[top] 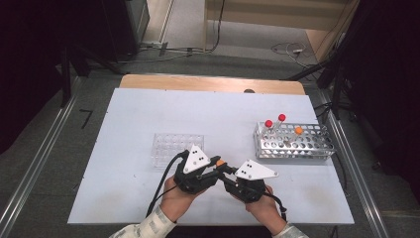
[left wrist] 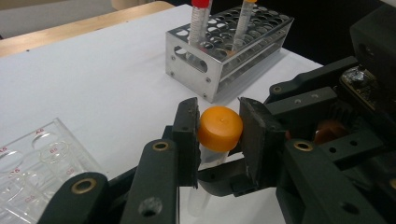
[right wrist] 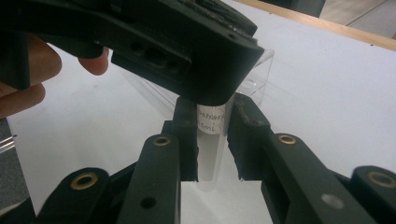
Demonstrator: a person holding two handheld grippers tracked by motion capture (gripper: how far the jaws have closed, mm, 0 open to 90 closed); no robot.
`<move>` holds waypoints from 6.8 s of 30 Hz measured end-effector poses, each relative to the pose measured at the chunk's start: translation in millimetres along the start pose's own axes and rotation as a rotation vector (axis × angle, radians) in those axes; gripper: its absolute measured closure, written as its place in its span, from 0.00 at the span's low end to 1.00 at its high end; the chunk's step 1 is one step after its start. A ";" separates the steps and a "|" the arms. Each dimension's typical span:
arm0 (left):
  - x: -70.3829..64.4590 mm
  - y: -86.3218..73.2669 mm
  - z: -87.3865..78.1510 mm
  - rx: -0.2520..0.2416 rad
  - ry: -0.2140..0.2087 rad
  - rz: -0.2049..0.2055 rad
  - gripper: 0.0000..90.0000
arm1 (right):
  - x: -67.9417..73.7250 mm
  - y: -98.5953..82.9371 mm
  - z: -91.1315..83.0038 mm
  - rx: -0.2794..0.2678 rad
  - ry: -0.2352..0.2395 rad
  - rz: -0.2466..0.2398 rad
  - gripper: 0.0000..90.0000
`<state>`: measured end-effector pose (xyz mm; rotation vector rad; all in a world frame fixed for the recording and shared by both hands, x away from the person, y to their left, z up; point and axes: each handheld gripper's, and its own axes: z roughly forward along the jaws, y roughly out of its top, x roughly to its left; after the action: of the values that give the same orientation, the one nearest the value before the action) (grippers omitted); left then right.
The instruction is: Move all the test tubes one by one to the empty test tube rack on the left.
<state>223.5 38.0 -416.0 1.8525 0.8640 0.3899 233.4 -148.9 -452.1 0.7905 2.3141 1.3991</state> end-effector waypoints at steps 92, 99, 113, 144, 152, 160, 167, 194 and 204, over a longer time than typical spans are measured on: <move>72.4 -10.5 -32.4 -0.045 0.291 -0.121 0.66 | -29.9 -7.8 -33.3 0.014 -0.087 0.064 0.34; 74.2 -9.9 -33.7 -0.062 0.312 -0.145 0.53 | -49.1 -7.9 -45.4 -0.010 -0.149 0.090 0.34; 76.5 -9.5 -34.4 -0.065 0.324 -0.159 0.35 | -107.6 -20.8 -77.7 -0.011 -0.390 0.162 0.22; 77.3 -9.1 -31.2 -0.058 0.332 -0.174 0.22 | -175.3 -43.5 -70.9 -0.037 -0.623 0.269 0.64; 76.5 -9.1 -30.3 -0.056 0.330 -0.173 0.22 | -175.8 -43.6 -67.4 -0.035 -0.612 0.267 0.73; 76.9 -9.2 -30.8 -0.055 0.331 -0.174 0.22 | -175.6 -42.1 -68.1 -0.037 -0.613 0.262 0.79; 77.5 -8.9 -31.8 -0.060 0.333 -0.174 0.22 | -167.0 -25.2 -87.0 -0.116 -0.632 0.238 0.79; 76.5 -8.2 -33.4 -0.064 0.339 -0.171 0.22 | -101.9 0.2 -84.5 -0.148 -0.377 0.149 0.79; 70.9 -6.6 -32.1 -0.064 0.324 -0.160 0.22 | -72.0 -5.4 -56.2 -0.089 -0.249 0.112 0.79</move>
<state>250.3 111.4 -415.9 1.6721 1.1957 0.6199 259.1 -234.2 -431.3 1.0182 2.0330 1.3528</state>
